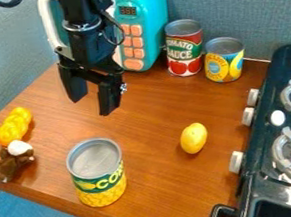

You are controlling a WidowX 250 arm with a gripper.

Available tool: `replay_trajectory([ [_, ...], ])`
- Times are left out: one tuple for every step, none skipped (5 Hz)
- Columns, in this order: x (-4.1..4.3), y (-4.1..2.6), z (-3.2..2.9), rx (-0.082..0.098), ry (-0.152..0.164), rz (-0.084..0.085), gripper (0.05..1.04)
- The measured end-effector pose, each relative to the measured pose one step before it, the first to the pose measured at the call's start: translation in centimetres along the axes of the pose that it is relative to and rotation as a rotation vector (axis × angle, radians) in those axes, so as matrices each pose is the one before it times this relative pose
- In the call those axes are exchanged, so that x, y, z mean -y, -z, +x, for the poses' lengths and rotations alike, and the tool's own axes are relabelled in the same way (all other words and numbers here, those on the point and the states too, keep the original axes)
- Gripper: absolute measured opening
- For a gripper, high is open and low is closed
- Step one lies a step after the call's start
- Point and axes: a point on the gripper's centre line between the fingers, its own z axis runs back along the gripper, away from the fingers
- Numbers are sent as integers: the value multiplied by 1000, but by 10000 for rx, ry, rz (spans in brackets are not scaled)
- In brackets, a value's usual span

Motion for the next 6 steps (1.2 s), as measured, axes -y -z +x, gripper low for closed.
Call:
replay_trajectory([
  [97, 723, -219, -253, 15, -62, 1006],
  [419, 178, -250, 47, 49, -207, 1006],
  [346, -1485, -246, 311, 243, -104, 1006],
  [342, -255, -1354, -188, 186, -8, 1006],
  [1135, 1074, -1989, -1196, 677, 293, 1006],
  [691, 1638, -2498, -1239, 247, -68, 1006],
])
